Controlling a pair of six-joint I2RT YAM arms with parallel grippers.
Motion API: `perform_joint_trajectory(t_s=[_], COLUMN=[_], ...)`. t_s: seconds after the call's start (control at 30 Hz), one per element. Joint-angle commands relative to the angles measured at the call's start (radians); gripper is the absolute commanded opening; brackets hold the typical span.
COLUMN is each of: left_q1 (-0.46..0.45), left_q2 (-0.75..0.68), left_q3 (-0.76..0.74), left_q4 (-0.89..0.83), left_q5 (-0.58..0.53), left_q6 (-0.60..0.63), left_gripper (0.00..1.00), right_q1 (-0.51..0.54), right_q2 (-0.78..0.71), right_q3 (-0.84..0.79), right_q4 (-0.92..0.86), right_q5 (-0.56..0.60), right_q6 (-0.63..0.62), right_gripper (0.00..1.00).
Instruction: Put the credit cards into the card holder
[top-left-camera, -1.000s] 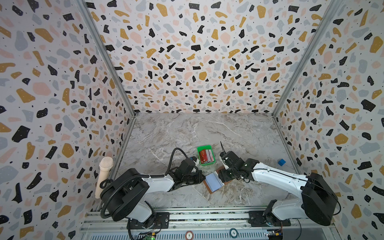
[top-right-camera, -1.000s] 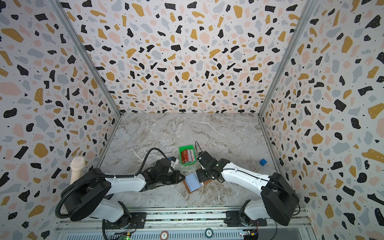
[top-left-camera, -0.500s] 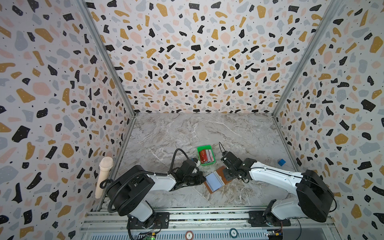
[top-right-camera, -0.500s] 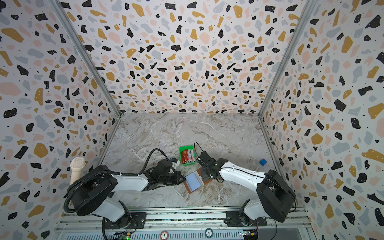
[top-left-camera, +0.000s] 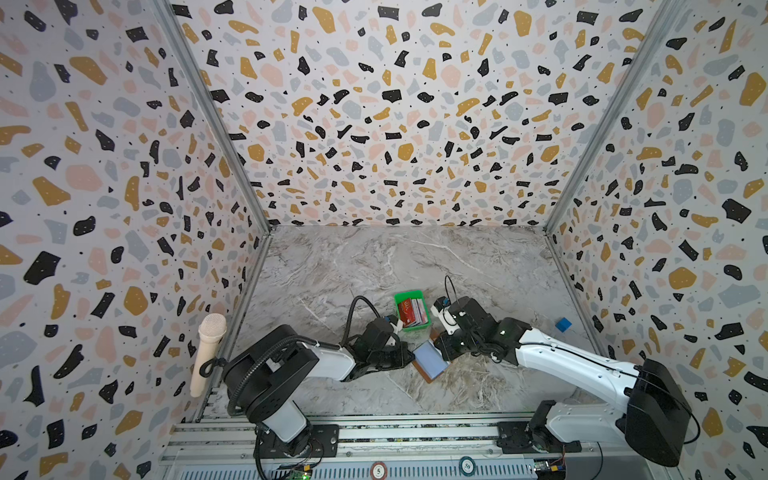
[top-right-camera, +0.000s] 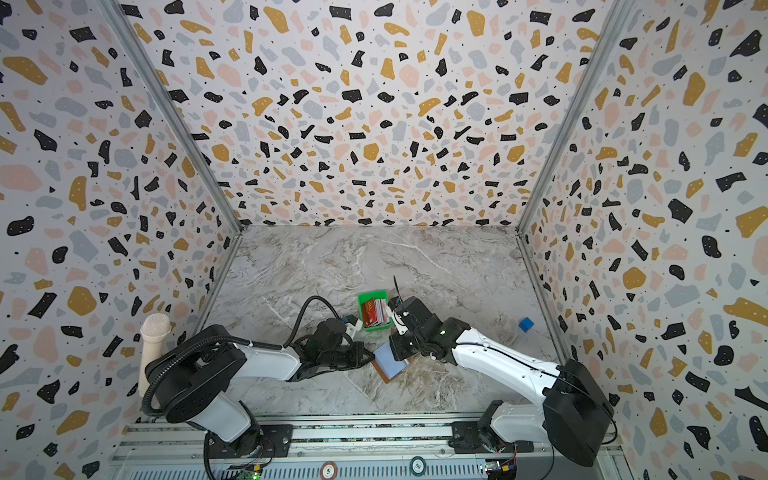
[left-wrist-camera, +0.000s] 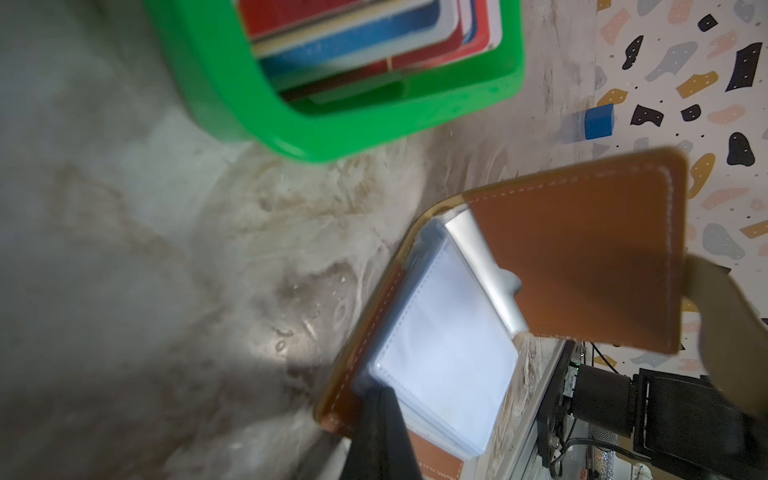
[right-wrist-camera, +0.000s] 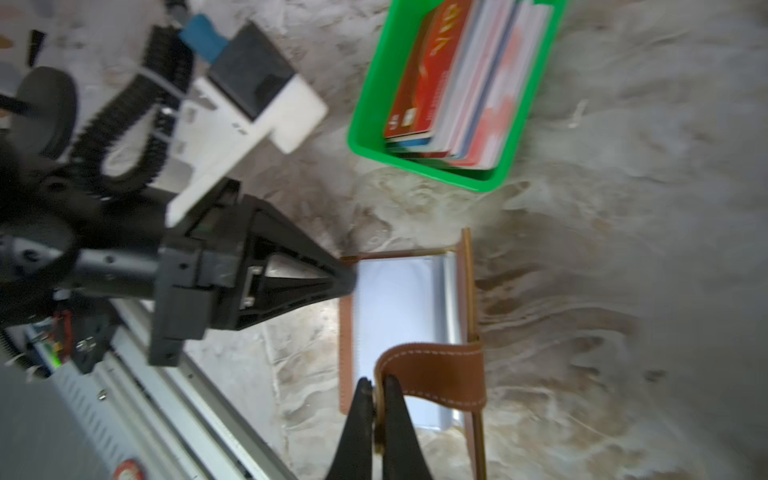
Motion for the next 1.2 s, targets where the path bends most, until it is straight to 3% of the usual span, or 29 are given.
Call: perform_joint_trajectory(t_s=[0.0, 0.2, 0.33, 0.6, 0.9, 1.17], left_q1=[0.002, 0.126, 0.131, 0.012, -0.042, -0.042], left_q2=[0.023, -0.162, -0.249, -0.107, 0.030, 0.084], left_q3=[-0.015, -0.093, -0.064, 0.003, 0.009, -0.032], left_q4=[-0.011, 0.031, 0.014, 0.084, 0.079, 0.120], left_q5=[-0.002, 0.022, 0.022, 0.045, 0.063, 0.060], left_q6=[-0.010, -0.045, -0.034, -0.048, -0.032, -0.056], left_gripper=[0.00, 0.00, 0.00, 0.01, 0.01, 0.00], right_q1=[0.034, 0.071, 0.091, 0.123, 0.148, 0.125], right_q2=[0.048, 0.150, 0.204, 0.240, 0.221, 0.012], right_q3=[-0.021, -0.087, -0.103, -0.088, -0.088, -0.100], right_q4=[0.083, 0.183, 0.229, 0.266, 0.279, 0.141], right_q5=[-0.178, -0.243, -0.251, -0.223, -0.201, -0.128], right_q6=[0.019, 0.038, 0.043, 0.046, 0.049, 0.041], right_gripper=[0.00, 0.00, 0.00, 0.00, 0.00, 0.39])
